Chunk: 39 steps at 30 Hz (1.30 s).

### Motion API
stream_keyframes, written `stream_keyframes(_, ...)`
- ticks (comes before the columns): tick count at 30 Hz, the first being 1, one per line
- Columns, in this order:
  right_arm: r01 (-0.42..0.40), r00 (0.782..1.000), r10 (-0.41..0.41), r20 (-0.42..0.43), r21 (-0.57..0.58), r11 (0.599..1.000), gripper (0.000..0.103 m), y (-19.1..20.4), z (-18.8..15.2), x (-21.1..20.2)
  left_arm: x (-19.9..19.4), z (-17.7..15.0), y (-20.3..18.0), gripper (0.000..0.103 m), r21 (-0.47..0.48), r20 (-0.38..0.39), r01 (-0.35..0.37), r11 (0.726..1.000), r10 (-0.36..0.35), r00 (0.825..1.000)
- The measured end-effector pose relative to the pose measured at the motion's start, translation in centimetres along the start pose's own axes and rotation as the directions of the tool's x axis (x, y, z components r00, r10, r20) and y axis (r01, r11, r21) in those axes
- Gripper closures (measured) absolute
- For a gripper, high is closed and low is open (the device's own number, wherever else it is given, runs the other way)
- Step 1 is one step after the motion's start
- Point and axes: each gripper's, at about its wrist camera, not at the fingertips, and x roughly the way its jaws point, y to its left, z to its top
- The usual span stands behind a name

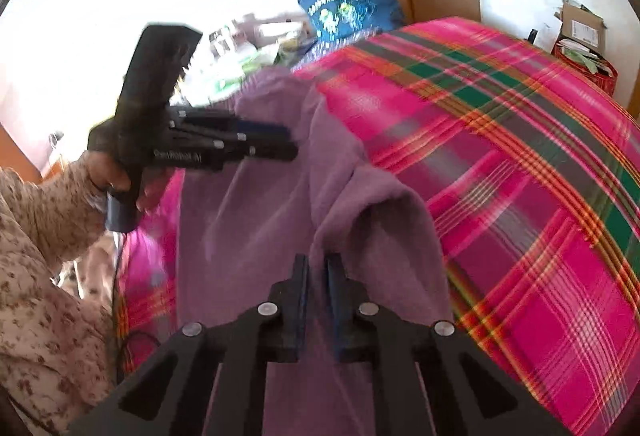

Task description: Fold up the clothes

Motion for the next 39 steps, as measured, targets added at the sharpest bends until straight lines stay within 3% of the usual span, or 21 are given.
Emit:
stream_keyframes(5,-0.066,0.998,0.065,0.009,0.033,0.997,0.09,-0.1,0.1,0.0,-0.1,-0.2,0.1,0.063,0.008,0.01,0.004,1.0,-0.004,1.0)
stream_keyframes(9,-0.128,0.992,0.127,0.017,0.082,0.988,0.079,-0.7,0.4,0.2,-0.1,-0.2,0.3,0.063,0.006,0.018,0.015,1.0,-0.015,1.0)
stream_keyframes(16,-0.258,0.966,0.256,0.04,0.241,0.936,0.075,-3.6,2.0,1.4,-0.3,-0.4,0.7,0.063,0.003,0.042,0.051,0.999,-0.051,0.998)
stream_keyframes(28,-0.242,0.966,0.258,-0.003,0.333,0.911,0.075,-6.5,2.0,2.0,-0.4,-0.6,1.3,0.063,-0.005,0.067,0.091,0.996,-0.091,0.994)
stream_keyframes(31,-0.284,0.954,0.301,0.003,0.337,0.898,0.075,-6.7,2.8,2.8,-0.4,-0.7,1.3,0.063,-0.003,0.071,0.095,0.995,-0.095,0.993)
stream_keyframes(34,-0.366,0.921,0.389,0.021,0.389,0.845,0.073,-7.6,3.6,4.0,-0.4,-0.7,1.3,0.063,-0.002,0.075,0.099,0.995,-0.099,0.992)
stream_keyframes(39,-0.39,0.907,0.42,0.029,0.433,0.813,0.071,-8.0,4.3,5.2,-0.3,-0.8,1.4,0.063,-0.001,0.081,0.107,0.994,-0.106,0.991)
